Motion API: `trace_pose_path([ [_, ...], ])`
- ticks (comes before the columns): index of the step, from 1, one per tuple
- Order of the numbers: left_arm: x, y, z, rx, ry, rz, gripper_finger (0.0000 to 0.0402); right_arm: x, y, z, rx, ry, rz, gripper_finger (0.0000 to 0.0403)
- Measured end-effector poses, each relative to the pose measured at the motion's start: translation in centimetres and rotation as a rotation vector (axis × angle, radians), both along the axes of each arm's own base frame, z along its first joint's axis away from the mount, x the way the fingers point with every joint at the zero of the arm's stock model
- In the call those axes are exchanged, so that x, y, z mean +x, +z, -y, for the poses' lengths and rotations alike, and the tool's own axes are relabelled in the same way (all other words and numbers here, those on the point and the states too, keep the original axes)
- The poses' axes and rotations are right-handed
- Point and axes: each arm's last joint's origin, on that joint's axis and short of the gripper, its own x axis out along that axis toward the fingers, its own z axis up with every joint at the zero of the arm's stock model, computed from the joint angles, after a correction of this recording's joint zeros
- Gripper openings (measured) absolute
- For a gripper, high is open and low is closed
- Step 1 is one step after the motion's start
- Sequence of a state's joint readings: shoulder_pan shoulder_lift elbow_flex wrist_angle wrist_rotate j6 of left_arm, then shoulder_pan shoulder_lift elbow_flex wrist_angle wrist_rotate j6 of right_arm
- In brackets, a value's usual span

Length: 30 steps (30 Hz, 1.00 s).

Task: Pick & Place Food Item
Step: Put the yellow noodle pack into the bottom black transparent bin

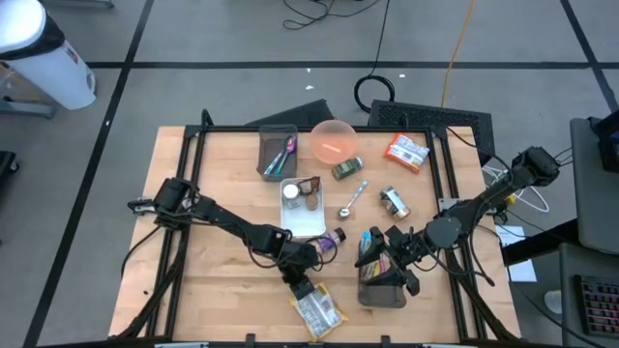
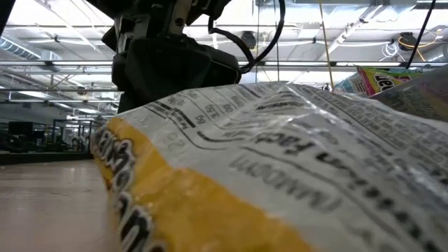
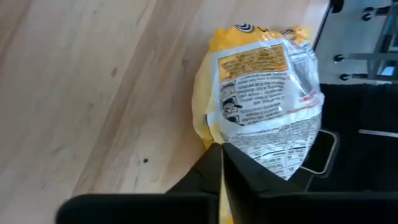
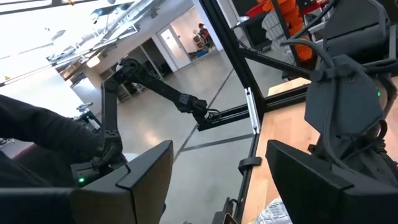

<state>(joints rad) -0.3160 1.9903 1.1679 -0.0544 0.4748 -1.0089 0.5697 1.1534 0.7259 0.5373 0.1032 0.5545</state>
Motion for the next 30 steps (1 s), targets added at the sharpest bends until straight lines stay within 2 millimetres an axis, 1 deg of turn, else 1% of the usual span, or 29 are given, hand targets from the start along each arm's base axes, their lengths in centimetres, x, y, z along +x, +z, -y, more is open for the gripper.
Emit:
trace_pose_path([
  [1,0.1,0.0,0.0,-0.003,0.001,0.006,0.0007,0.0,0.0,0.0,0.0,0.0,0.0,0.0251],
  [3,0.1,0.1,0.0,-0.007,0.005,0.01,0.0009,0.0,0.0,0.0,-0.001,0.0,-0.002,0.0251],
  [14,0.1,0.2,0.1,-0.037,0.022,-0.01,0.0061,0.0,0.0,0.0,0.0,0.0,-0.003,0.0251],
  [24,0.1,0.1,0.1,-0.027,0.04,-0.026,0.0134,0.0,0.0,0.0,0.0,0.001,-0.004,0.0251],
  [27,-0.1,-0.6,0.0,-0.016,0.048,-0.066,0.0154,0.0,0.0,0.0,0.0,0.001,-0.003,0.0251],
  [30,0.0,-1.7,0.1,-0.044,0.05,-0.115,0.0167,0.0,-0.1,0.0,-0.001,0.003,-0.004,0.0251],
])
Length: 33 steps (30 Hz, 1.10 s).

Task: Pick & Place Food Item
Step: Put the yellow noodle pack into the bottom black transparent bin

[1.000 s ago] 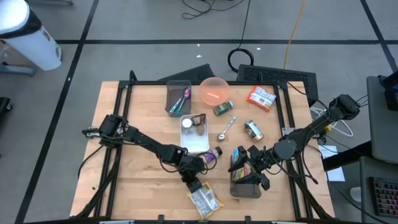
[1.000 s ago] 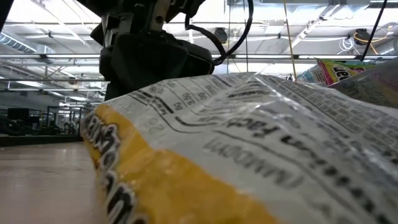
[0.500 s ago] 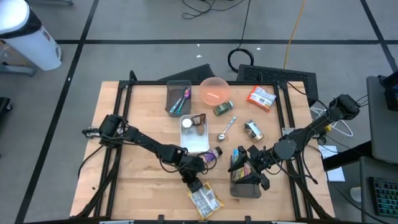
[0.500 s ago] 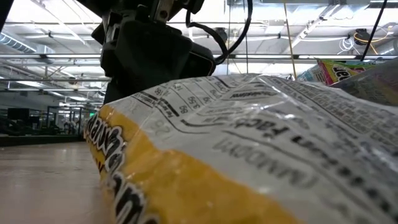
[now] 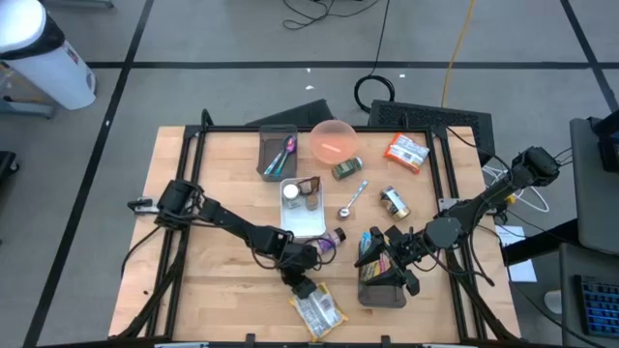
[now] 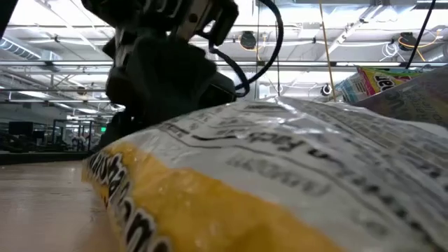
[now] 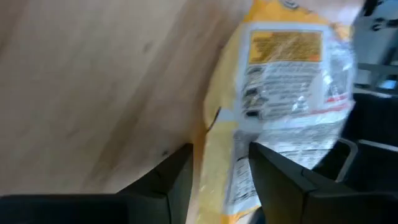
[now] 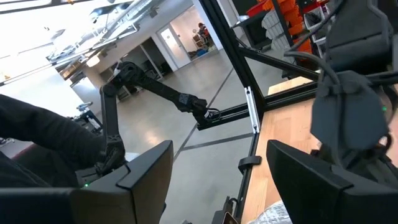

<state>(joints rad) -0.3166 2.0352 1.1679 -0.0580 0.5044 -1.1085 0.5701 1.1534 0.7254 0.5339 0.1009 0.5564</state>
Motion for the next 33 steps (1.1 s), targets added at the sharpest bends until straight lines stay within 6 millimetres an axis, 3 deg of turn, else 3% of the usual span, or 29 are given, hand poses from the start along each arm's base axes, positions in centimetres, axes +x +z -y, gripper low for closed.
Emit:
trace_pose_path([
  [5,0.7,-0.7,0.5,-0.06,-0.005,0.04,0.0173,0.0,0.0,0.0,0.002,0.001,-0.004,0.0251],
  [10,1.2,-0.5,0.6,-0.063,-0.003,0.11,0.0153,0.0,-0.1,0.0,0.004,0.001,-0.007,0.0251],
  [21,1.3,-0.5,0.3,-0.098,-0.023,0.106,0.0008,0.0,-0.1,0.0,-0.001,0.001,-0.009,0.0251],
  [27,1.4,-0.3,-0.1,-0.129,-0.037,0.1,0.001,0.0,-0.1,0.0,0.0,0.001,-0.009,0.0251],
  [33,1.6,1.2,-0.9,-0.162,-0.041,0.146,0.001,0.0,-0.1,0.0,0.002,0.001,-0.009,0.0251],
])
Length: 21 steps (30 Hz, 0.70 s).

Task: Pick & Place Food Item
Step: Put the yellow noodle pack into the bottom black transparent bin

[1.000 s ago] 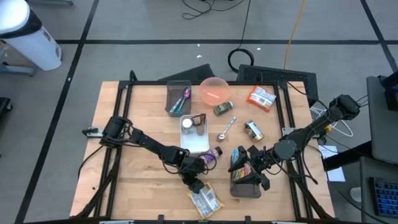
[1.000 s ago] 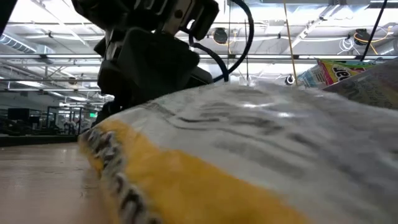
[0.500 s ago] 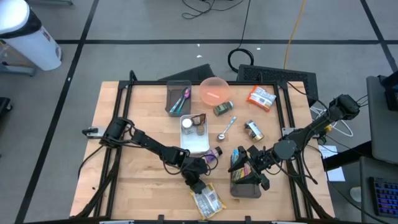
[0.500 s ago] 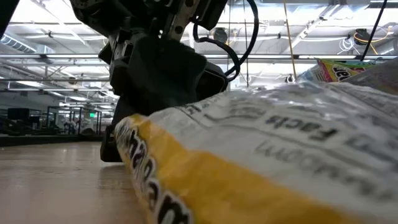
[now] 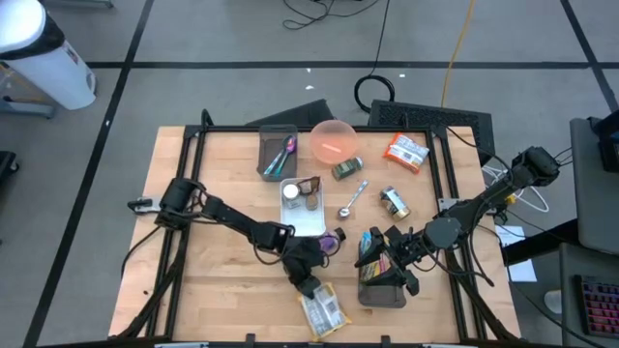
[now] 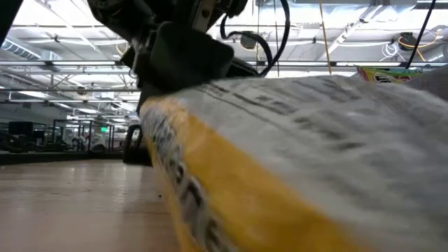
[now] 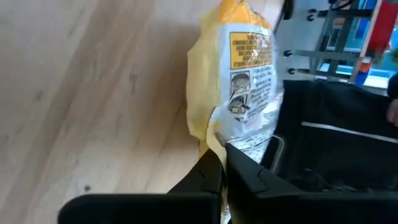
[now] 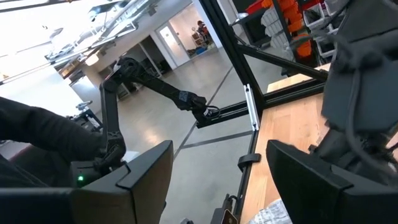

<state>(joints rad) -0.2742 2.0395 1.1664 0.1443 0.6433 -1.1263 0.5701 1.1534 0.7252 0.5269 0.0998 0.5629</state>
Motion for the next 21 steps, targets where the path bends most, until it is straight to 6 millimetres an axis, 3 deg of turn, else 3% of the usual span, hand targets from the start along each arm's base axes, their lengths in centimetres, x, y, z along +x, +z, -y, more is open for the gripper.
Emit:
trace_pose_path([
  [11,-0.9,6.2,-2.1,-0.004,0.029,0.12,0.0004,0.2,0.0,0.3,-0.015,0.055,0.001,0.0251],
  [21,-3.3,12.1,-2.6,0.028,0.118,0.212,0.0002,-0.1,0.8,2.9,-0.075,0.062,0.006,0.0251],
])
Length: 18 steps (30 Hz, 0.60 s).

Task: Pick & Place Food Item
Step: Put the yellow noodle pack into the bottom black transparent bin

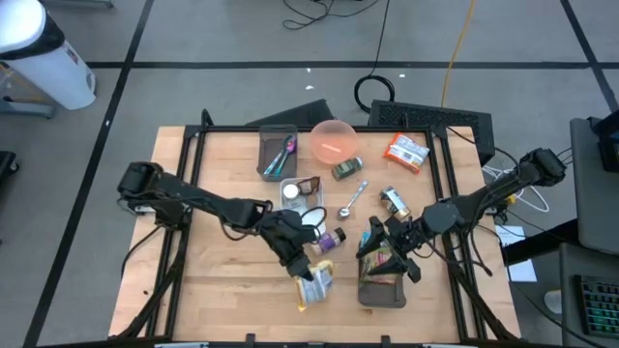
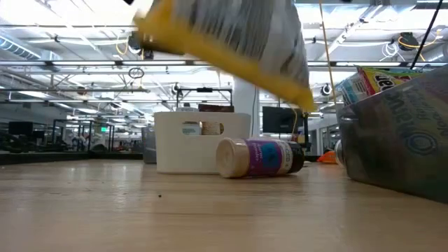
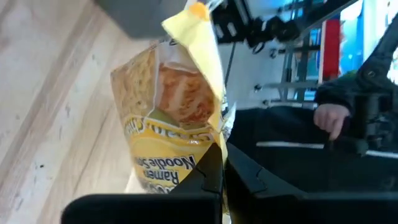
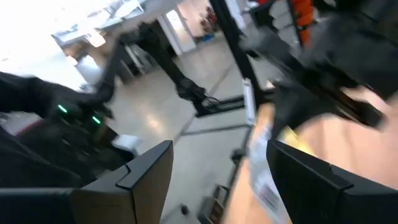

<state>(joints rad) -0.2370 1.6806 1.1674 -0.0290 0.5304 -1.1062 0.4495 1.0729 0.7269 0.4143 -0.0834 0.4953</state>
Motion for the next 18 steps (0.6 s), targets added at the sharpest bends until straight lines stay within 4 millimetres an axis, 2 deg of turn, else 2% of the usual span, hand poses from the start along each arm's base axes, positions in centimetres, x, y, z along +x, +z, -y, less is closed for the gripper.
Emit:
trace_pose_path([
  [4,-0.3,1.9,-0.1,-0.011,0.028,0.02,0.0002,-0.1,1.3,0.6,-0.125,0.002,-0.065,0.0251],
  [7,0.0,3.3,-0.1,0.042,0.006,-0.005,0.0001,0.2,3.5,1.0,-0.233,0.001,-0.095,0.0251],
  [10,0.6,5.7,-0.2,0.123,-0.021,0.022,0.0001,0.3,5.4,1.7,-0.319,-0.003,-0.106,0.0251],
  [15,0.8,9.7,-1.3,0.237,0.006,0.083,0.0001,0.6,7.7,3.3,-0.324,0.026,-0.123,0.0251],
  [18,0.8,11.8,-2.2,0.273,0.03,0.125,0.0001,0.9,8.3,3.7,-0.315,0.054,-0.124,0.0251],
])
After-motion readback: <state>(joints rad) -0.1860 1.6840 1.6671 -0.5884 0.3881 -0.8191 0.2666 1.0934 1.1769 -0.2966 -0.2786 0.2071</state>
